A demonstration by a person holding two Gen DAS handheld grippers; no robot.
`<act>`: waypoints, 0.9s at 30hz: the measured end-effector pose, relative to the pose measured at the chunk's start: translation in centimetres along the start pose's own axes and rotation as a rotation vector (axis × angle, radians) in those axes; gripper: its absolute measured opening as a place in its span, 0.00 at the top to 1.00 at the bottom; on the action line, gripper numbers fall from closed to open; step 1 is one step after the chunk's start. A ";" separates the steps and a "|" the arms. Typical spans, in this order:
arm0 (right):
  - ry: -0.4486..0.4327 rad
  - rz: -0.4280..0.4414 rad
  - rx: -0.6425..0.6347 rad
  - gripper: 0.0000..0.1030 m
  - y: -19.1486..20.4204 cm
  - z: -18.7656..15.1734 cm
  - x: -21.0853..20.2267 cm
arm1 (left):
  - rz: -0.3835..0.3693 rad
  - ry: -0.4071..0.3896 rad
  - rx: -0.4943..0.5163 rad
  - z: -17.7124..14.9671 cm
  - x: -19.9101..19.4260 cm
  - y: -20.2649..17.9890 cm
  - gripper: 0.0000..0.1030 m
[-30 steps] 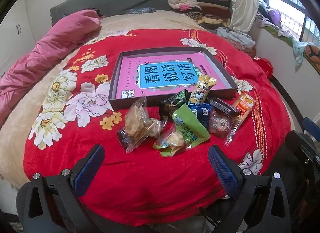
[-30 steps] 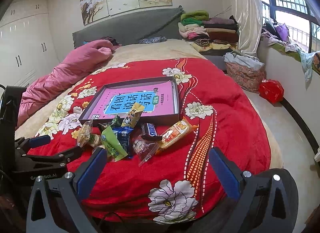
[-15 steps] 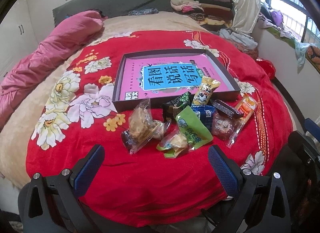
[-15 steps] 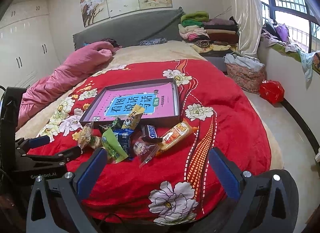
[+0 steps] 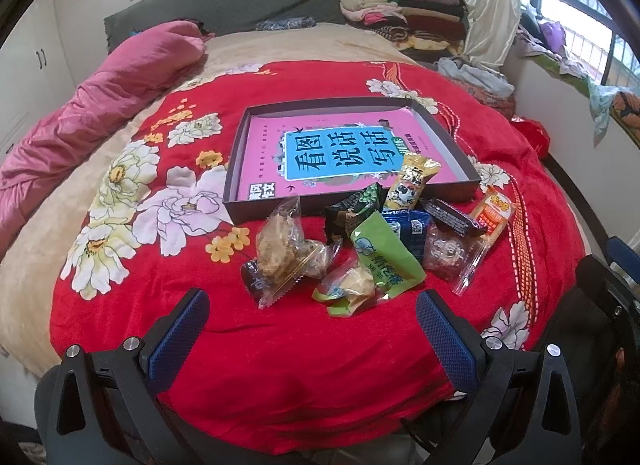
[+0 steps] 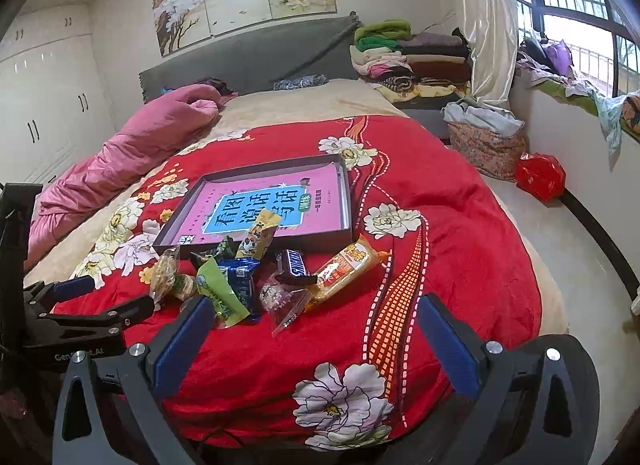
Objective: Organize snacks
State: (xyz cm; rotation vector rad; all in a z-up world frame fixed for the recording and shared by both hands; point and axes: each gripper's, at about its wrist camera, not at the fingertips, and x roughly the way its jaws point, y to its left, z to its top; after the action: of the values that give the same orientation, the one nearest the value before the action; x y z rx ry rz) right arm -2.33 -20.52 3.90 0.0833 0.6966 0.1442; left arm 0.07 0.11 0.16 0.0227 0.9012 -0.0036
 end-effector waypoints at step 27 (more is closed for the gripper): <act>0.034 0.013 0.067 0.01 -1.5 -0.2 1.3 | -0.015 0.034 -0.064 0.0 2.0 2.4 0.00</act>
State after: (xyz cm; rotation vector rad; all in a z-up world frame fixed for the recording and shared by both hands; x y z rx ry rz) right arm -1.24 -21.82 2.74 0.1502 0.7355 0.1347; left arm 1.33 2.51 -1.32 -0.0441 0.9350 0.0118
